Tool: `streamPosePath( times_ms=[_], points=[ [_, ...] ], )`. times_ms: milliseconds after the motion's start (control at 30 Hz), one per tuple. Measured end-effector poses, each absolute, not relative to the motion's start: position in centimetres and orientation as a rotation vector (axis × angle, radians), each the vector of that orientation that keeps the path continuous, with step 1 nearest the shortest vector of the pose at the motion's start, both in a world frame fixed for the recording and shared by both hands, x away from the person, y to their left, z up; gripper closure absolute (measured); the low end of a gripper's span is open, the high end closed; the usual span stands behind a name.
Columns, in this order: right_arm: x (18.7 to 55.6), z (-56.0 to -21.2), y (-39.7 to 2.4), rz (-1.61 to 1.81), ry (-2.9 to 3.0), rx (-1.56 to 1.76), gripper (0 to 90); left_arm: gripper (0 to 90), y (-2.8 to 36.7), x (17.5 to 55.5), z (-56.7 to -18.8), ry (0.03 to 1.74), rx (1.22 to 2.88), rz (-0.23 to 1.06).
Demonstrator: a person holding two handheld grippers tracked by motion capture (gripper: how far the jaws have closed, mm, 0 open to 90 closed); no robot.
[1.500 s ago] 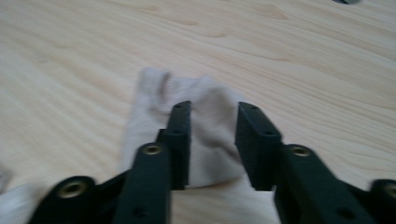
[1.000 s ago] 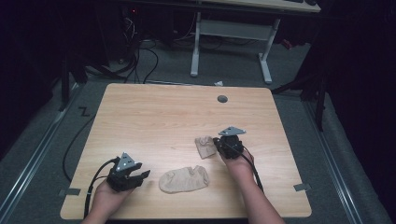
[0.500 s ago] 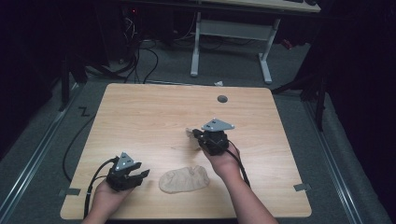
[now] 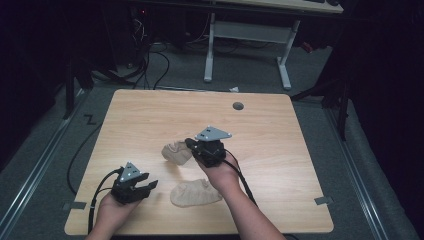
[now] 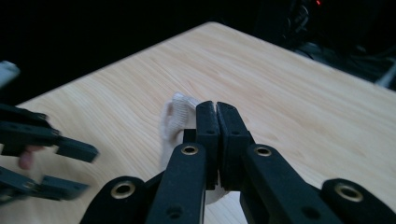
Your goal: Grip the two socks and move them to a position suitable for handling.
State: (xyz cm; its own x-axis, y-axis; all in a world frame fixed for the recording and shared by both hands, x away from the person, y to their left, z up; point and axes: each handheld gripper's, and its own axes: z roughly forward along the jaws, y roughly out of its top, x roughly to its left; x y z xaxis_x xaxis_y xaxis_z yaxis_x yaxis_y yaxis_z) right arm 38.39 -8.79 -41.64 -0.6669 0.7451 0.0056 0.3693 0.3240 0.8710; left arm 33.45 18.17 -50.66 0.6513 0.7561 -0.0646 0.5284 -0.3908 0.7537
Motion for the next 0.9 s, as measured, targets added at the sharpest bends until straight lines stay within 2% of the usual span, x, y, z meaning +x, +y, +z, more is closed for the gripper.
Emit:
streamPosePath(
  times_ms=[400,567,767,900],
  points=[
    [40.1,-47.4,-16.9,1.148,2.106,1.312,88.7,53.5,17.4,33.5,-51.1,0.981,2.117,0.369],
    [40.2,-48.6,-18.7,1.135,2.09,1.369,88.8,53.5,16.8,33.7,-51.4,0.968,2.142,0.369],
    [39.2,-47.0,-16.8,1.209,2.12,1.269,88.9,53.5,16.6,33.8,-51.4,0.971,2.143,0.372],
    [38.3,-44.6,-13.4,1.284,2.152,1.138,88.9,53.7,16.8,33.7,-51.3,0.976,2.131,0.373]
  ],
)
